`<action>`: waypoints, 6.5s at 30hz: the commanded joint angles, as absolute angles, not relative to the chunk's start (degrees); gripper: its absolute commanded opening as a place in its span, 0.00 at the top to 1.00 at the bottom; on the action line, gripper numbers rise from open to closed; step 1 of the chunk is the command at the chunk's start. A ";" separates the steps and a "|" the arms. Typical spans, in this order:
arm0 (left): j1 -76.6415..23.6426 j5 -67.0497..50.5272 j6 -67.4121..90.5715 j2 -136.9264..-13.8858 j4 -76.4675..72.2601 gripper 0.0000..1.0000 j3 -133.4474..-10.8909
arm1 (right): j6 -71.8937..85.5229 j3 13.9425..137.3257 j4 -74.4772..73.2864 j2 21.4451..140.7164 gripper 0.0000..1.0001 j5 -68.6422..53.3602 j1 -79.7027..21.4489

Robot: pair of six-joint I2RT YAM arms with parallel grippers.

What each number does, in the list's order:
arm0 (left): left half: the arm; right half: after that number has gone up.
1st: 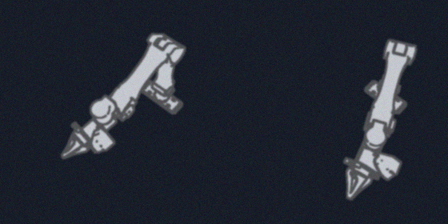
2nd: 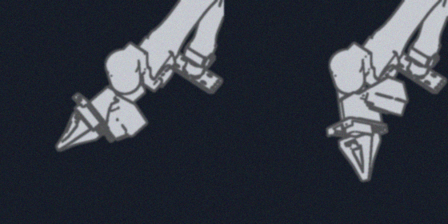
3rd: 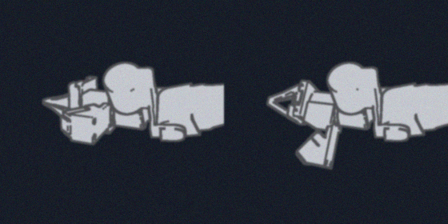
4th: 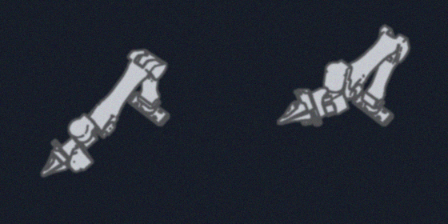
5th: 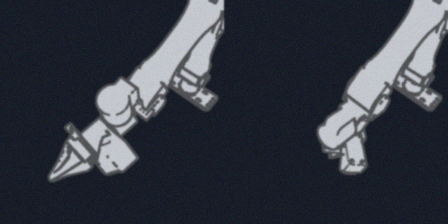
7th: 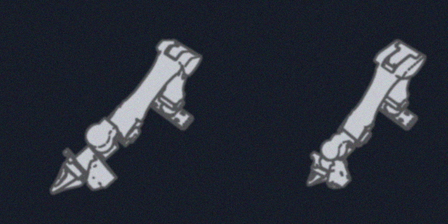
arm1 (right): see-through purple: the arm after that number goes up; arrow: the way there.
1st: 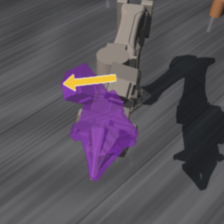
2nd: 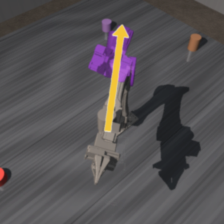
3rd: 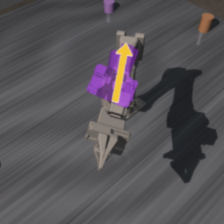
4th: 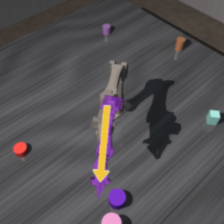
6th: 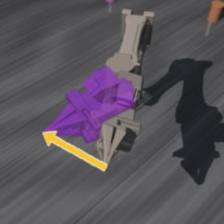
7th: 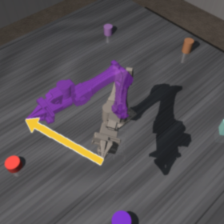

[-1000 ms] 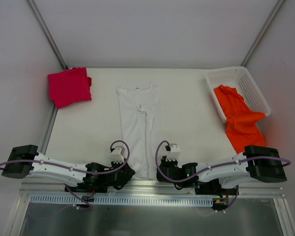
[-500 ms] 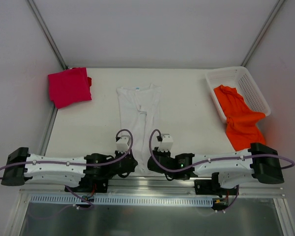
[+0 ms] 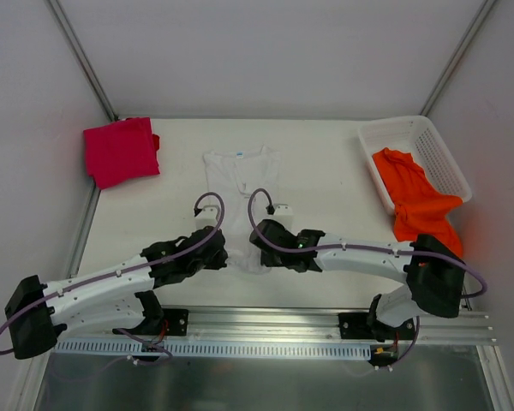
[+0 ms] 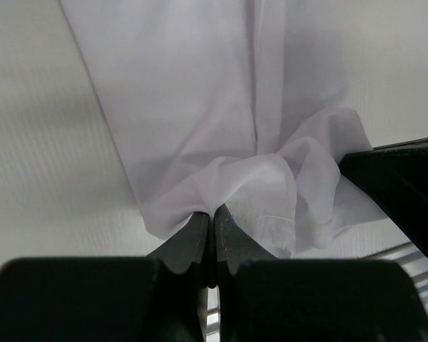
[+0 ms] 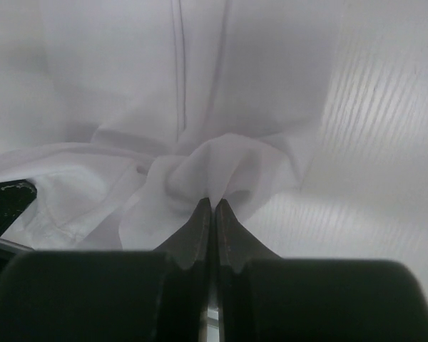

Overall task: Fold and stack the t-shirts
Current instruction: Fold the tshirt

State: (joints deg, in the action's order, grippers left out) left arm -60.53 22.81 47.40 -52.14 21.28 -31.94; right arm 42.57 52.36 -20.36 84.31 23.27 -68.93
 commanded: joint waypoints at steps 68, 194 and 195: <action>-22.59 8.46 29.79 -73.40 3.08 0.01 -48.88 | 17.75 92.37 -37.44 97.03 0.11 30.85 -51.50; -29.37 4.92 34.10 -72.58 16.71 1.00 -59.05 | 22.42 76.46 -36.74 87.53 0.98 11.25 -38.77; -28.66 5.01 34.01 -73.73 15.83 1.00 -59.58 | 21.80 77.25 -36.65 88.58 0.98 10.99 -38.32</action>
State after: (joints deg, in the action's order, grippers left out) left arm -31.44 5.13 36.49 -70.98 18.41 -56.31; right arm 26.00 73.41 -34.83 86.46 11.05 -40.12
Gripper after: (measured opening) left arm 0.014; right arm 0.031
